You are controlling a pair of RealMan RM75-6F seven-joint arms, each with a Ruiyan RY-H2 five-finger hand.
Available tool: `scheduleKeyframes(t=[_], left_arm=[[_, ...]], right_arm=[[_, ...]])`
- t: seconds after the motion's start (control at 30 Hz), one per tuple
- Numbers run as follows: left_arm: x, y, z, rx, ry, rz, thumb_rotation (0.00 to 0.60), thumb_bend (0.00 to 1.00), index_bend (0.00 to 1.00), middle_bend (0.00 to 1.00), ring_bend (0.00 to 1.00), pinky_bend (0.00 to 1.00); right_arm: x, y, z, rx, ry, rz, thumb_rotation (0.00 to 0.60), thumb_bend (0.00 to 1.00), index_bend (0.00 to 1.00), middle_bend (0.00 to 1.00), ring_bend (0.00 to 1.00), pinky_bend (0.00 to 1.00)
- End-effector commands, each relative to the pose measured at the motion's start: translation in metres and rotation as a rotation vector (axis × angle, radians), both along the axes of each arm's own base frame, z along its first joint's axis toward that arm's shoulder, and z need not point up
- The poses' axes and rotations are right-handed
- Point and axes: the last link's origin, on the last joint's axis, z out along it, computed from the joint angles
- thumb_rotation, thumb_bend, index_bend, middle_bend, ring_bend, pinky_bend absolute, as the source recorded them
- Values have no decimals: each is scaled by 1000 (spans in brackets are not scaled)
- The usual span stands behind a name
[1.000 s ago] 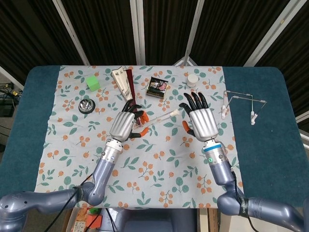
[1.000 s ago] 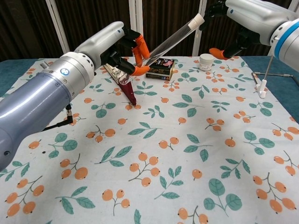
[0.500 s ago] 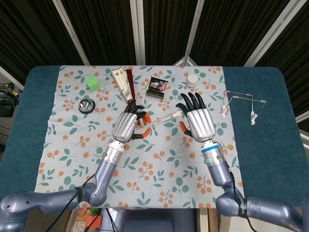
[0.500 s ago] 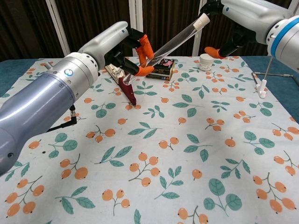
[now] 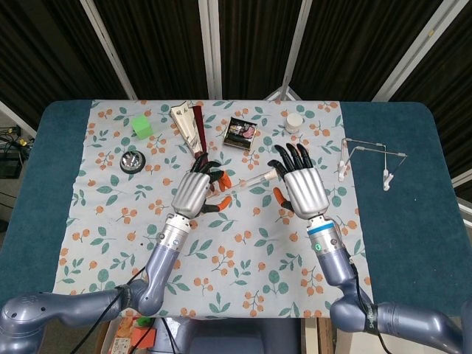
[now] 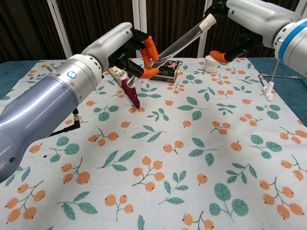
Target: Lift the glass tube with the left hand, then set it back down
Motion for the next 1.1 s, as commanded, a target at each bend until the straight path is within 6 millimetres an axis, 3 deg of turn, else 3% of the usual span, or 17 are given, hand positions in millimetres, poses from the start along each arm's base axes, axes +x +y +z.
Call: scheduleKeyframes(t=[0.03, 1.1], left_arm=[[0, 0, 0, -1, -1, 0, 600, 544, 651, 693, 222, 48], [9, -2, -4, -4, -16, -2, 600, 544, 651, 693, 227, 48]], right_arm=[[0, 0, -1, 3, -2, -3, 600, 432, 300, 115, 0, 36], [0, 3, -4, 12, 1, 3, 600, 432, 305, 115, 0, 36]])
